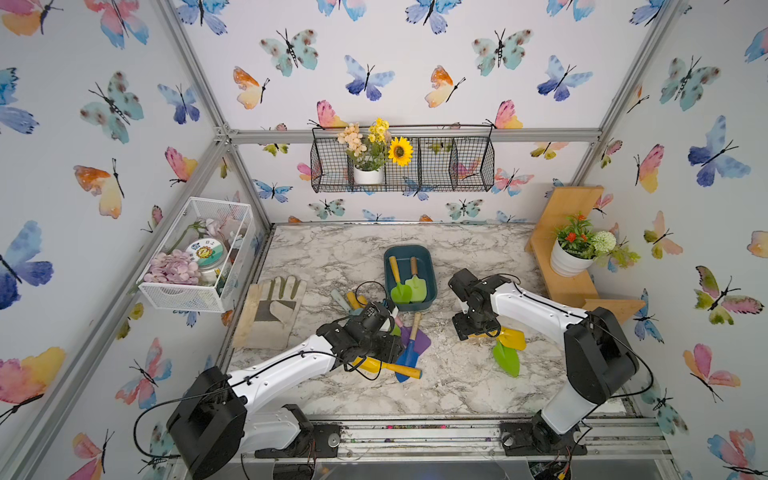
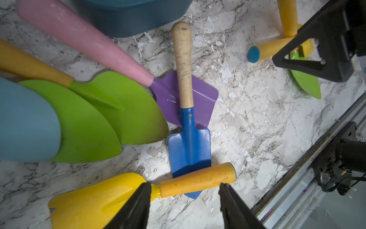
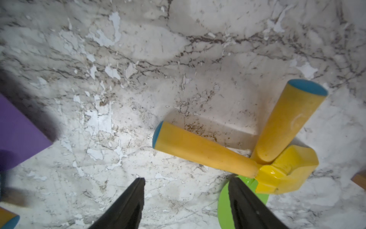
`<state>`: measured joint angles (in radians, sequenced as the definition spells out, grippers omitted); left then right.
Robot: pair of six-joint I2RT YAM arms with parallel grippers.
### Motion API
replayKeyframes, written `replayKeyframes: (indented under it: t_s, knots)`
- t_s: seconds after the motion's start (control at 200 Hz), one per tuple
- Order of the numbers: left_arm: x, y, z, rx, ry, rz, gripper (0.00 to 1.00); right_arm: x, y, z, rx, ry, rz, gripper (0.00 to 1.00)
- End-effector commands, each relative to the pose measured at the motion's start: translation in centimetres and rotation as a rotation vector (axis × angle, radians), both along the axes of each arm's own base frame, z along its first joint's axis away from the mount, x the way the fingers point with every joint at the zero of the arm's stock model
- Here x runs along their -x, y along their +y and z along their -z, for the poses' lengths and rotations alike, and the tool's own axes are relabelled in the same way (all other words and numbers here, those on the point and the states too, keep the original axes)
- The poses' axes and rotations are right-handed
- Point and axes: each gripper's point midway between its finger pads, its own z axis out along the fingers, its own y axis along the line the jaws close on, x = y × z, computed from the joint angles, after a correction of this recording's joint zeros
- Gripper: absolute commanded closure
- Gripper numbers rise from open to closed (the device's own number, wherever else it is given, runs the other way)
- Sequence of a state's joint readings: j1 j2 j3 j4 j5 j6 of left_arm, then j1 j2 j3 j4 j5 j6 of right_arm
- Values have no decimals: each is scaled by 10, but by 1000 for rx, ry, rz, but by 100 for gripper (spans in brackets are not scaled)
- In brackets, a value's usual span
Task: Put the shovel into the storage box
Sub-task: Pick up the shovel from the center of the board.
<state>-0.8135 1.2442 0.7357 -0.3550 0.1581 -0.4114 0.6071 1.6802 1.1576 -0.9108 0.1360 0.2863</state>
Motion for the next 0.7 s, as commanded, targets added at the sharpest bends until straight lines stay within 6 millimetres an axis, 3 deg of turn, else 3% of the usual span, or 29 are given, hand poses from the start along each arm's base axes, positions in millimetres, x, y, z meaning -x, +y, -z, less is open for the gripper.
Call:
replayKeyframes:
  t_s: [0.0,0.34,0.691]
  knots:
    - [4,-3,3,22,17,8,40,-1,-5,-12,36,15,-47,29]
    - [7,-1,6,24,20,12,40,-11,-20,2,193,38,-74,28]
    - [8,-1,8,23,25,12,40,-12,-20,25,235,89,-108,29]
